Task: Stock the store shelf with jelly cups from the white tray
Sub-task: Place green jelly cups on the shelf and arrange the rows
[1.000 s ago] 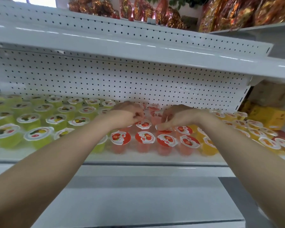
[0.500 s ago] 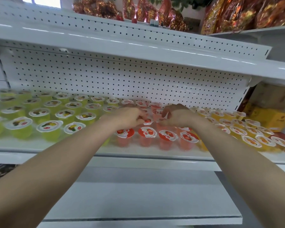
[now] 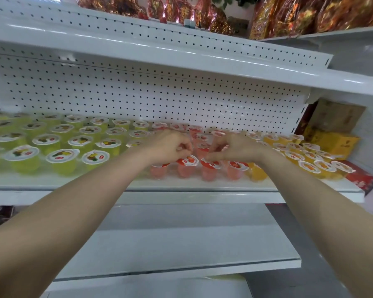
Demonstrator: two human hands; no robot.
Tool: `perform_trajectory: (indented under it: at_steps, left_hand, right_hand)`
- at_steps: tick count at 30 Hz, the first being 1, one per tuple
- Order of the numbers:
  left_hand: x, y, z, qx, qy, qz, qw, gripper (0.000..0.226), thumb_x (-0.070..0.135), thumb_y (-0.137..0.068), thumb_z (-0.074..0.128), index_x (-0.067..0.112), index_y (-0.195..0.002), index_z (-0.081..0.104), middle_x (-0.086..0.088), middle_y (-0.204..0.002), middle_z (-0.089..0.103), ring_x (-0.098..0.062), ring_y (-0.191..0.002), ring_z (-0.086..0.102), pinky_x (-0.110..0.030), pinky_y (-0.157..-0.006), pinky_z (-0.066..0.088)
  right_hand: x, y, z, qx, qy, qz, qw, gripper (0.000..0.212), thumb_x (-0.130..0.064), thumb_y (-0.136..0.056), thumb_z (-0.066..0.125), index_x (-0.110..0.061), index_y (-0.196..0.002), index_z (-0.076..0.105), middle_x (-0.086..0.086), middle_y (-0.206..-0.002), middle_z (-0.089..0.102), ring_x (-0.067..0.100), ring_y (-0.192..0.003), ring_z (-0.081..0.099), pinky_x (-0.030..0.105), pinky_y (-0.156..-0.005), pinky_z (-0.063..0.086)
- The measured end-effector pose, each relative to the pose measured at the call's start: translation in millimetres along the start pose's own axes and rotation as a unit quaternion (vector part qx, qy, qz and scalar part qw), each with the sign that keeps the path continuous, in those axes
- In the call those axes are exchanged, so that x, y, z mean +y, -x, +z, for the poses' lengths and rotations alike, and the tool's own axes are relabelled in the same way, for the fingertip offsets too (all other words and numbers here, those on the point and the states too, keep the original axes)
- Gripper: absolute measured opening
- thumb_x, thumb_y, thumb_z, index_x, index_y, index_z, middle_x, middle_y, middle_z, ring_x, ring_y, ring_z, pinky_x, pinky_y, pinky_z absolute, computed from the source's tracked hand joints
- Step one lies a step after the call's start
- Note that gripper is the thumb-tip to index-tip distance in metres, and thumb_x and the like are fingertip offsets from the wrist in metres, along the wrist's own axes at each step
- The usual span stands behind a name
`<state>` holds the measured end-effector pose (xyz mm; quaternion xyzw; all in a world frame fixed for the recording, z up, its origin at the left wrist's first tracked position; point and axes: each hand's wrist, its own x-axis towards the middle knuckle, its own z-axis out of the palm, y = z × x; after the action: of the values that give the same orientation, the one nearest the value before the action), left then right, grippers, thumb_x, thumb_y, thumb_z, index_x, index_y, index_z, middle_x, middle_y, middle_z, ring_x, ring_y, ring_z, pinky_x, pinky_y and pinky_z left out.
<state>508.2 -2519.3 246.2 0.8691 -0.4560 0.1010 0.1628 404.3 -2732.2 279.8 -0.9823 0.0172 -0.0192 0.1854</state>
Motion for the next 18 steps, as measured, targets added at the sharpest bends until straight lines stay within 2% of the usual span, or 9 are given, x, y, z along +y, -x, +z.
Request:
perform_trajectory:
  at_steps: [3, 5, 9, 12, 14, 16, 18]
  left_hand:
    - [2, 4, 5, -0.007, -0.011, 0.017, 1.0, 0.02, 0.048, -0.088, 0.061, 0.037, -0.103, 0.068, 0.016, -0.109, 0.067, -0.013, -0.101, 0.06, -0.033, -0.085, 0.048]
    - [4, 6, 7, -0.006, -0.017, 0.021, 1.0, 0.02, 0.046, -0.089, 0.061, 0.037, -0.106, 0.068, 0.015, -0.11, 0.067, -0.014, -0.102, 0.059, -0.029, -0.083, 0.044]
    - [3, 7, 8, -0.009, -0.003, 0.021, 1.0, 0.019, 0.043, -0.09, 0.061, 0.034, -0.105, 0.069, 0.01, -0.106, 0.069, -0.018, -0.1, 0.06, -0.034, -0.085, 0.048]
    - [2, 5, 9, -0.01, -0.007, 0.023, 1.0, 0.02, 0.045, -0.089, 0.061, 0.035, -0.103, 0.069, 0.009, -0.102, 0.068, -0.017, -0.098, 0.06, -0.035, -0.084, 0.048]
    - [1, 3, 8, -0.013, -0.009, 0.023, 1.0, 0.018, 0.045, -0.089, 0.062, 0.036, -0.103, 0.069, 0.011, -0.1, 0.066, -0.016, -0.097, 0.059, -0.034, -0.084, 0.048]
    - [0, 1, 7, -0.011, -0.005, 0.026, 1.0, 0.017, 0.045, -0.088, 0.062, 0.036, -0.1, 0.071, 0.013, -0.099, 0.064, -0.014, -0.095, 0.057, -0.033, -0.083, 0.047]
    - [2, -4, 4, -0.002, -0.004, 0.029, 1.0, 0.016, 0.042, -0.09, 0.062, 0.033, -0.098, 0.072, 0.014, -0.096, 0.063, -0.012, -0.092, 0.057, -0.029, -0.077, 0.042]
  right_hand:
    - [-6, 11, 4, -0.061, 0.039, 0.025, 0.997, 0.055, -0.059, -0.073, 0.077, -0.033, -0.12, 0.066, -0.016, -0.114, 0.064, 0.008, -0.107, 0.057, 0.023, -0.085, 0.042]
    - [-8, 11, 11, -0.051, 0.072, 0.032, 0.996, 0.068, -0.058, -0.071, 0.078, -0.03, -0.131, 0.06, -0.014, -0.125, 0.06, 0.011, -0.114, 0.054, 0.026, -0.09, 0.041]
    - [-11, 7, 21, -0.01, 0.101, 0.029, 0.994, 0.058, -0.054, -0.073, 0.076, -0.024, -0.121, 0.066, -0.004, -0.118, 0.067, 0.019, -0.105, 0.061, 0.039, -0.093, 0.05]
    - [-10, 3, 23, -0.001, 0.104, 0.034, 0.994, 0.053, -0.053, -0.074, 0.075, -0.02, -0.115, 0.068, 0.002, -0.115, 0.069, 0.021, -0.103, 0.063, 0.043, -0.092, 0.051]
    - [-8, 1, 21, -0.014, 0.088, 0.033, 0.995, 0.055, -0.053, -0.073, 0.076, -0.019, -0.116, 0.067, 0.0, -0.116, 0.069, 0.021, -0.106, 0.062, 0.042, -0.094, 0.05]
    - [-6, 2, 15, -0.029, 0.072, 0.031, 0.997, 0.057, -0.056, -0.073, 0.077, -0.023, -0.118, 0.066, -0.006, -0.115, 0.067, 0.016, -0.106, 0.06, 0.035, -0.092, 0.049]
    - [-1, 1, 5, -0.022, 0.046, 0.023, 0.998, 0.051, -0.061, -0.075, 0.074, -0.029, -0.114, 0.069, -0.009, -0.109, 0.068, 0.013, -0.102, 0.06, 0.032, -0.089, 0.049]
